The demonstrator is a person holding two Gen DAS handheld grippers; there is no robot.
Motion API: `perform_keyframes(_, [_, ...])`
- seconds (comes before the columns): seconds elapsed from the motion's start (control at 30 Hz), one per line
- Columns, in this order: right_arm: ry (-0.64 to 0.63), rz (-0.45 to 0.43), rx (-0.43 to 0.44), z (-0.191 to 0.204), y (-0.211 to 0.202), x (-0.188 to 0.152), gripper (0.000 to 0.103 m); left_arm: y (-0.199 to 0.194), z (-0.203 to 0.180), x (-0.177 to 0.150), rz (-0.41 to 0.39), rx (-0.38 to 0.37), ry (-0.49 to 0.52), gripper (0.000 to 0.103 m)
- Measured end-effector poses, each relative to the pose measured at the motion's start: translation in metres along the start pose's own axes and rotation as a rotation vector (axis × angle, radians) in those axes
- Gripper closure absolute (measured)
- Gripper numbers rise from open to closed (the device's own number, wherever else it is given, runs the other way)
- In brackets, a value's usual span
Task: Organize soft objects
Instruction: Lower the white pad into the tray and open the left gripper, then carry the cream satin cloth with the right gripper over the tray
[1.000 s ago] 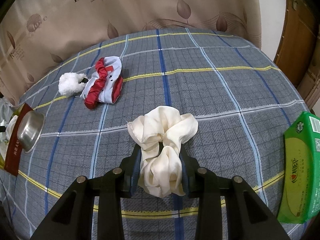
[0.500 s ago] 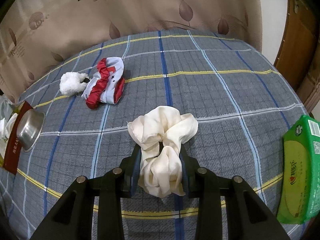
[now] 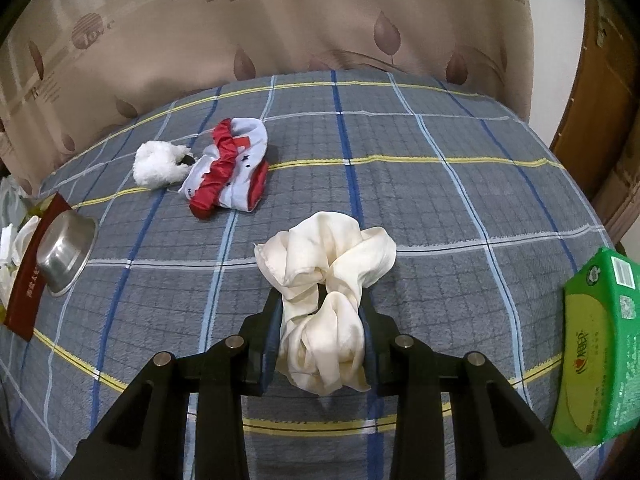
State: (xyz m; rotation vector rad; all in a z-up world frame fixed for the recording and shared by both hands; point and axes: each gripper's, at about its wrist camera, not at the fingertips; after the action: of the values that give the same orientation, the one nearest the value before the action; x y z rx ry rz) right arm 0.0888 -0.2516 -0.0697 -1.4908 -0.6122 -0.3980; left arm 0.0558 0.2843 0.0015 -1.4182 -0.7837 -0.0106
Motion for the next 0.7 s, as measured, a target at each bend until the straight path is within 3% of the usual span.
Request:
perform_keyframes(0.3, [-0.046, 0.008, -0.004, 0.025, 0.000, 0.004, 0.071, 0.008, 0.029, -0.012, -0.010, 0.012, -0.056, 0.047])
perform_keyframes(0.7, [-0.119, -0.008, 0.061, 0.076, -0.009, 0.023, 0.071, 0.007, 0.044, -0.015, -0.024, 0.014, -0.083, 0.047])
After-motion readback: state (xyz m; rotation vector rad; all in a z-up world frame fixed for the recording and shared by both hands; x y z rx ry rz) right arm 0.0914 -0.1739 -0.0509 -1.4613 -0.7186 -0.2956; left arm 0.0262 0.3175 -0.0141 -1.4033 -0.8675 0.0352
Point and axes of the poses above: each gripper's, at about its wrist camera, not at the fingertips, and y roughly the way its jaws point, z to its left, x to its top, and after that the axes turned 11 degrees about -y, right-handed
